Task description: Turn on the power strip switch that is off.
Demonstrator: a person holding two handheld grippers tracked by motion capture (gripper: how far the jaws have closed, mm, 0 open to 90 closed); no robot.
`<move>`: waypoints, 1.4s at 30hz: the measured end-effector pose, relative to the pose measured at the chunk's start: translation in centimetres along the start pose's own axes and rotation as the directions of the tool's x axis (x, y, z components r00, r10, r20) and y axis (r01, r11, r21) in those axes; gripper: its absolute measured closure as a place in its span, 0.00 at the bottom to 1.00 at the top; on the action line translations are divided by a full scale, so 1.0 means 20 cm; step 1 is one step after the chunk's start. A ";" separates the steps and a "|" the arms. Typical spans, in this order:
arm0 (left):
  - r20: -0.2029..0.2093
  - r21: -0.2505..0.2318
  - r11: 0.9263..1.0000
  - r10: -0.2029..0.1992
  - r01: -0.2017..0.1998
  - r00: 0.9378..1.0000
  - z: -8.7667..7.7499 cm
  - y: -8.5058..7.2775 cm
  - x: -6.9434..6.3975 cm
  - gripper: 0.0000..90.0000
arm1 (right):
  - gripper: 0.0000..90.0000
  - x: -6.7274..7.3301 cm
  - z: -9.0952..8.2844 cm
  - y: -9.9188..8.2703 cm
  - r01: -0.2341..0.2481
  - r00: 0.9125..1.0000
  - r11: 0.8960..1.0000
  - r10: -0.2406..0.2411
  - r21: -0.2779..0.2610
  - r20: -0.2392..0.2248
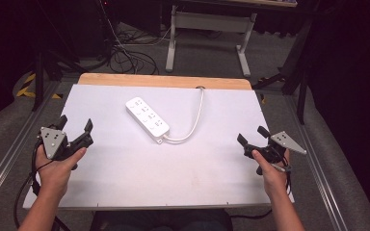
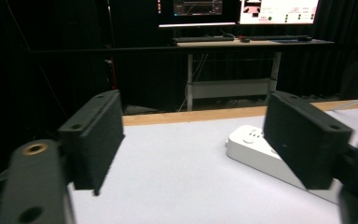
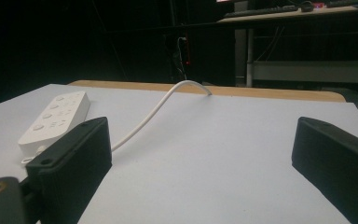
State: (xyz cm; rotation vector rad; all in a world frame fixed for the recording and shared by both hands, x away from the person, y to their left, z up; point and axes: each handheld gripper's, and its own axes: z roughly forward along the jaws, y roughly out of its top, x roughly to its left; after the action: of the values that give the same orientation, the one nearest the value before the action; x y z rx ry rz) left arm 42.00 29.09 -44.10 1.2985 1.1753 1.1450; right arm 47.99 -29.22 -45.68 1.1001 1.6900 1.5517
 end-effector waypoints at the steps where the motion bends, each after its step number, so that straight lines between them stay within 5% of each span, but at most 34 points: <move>1: 0.003 0.002 1.000 0.000 0.000 1.000 0.00 0.00 0.00 0.30 | 0.06 0.00 0.00 0.00 -0.001 1.000 1.000 0.001 -0.003 0.003; 19: 0.030 0.016 1.000 -0.006 0.005 1.000 0.00 0.01 0.02 0.80 | 0.06 0.00 -0.01 0.01 -0.004 1.000 1.000 0.004 -0.011 0.001; 42: 0.035 0.032 0.999 0.019 -0.020 0.999 0.01 0.01 0.02 1.00 | 0.06 0.01 -0.01 0.00 -0.006 1.000 1.000 0.006 -0.014 -0.004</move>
State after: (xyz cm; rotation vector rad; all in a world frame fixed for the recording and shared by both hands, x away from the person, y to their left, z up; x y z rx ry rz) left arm 42.26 29.53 -43.86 1.3516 1.1622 1.1175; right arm 47.77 -29.24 -45.54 1.0961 1.6779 1.5680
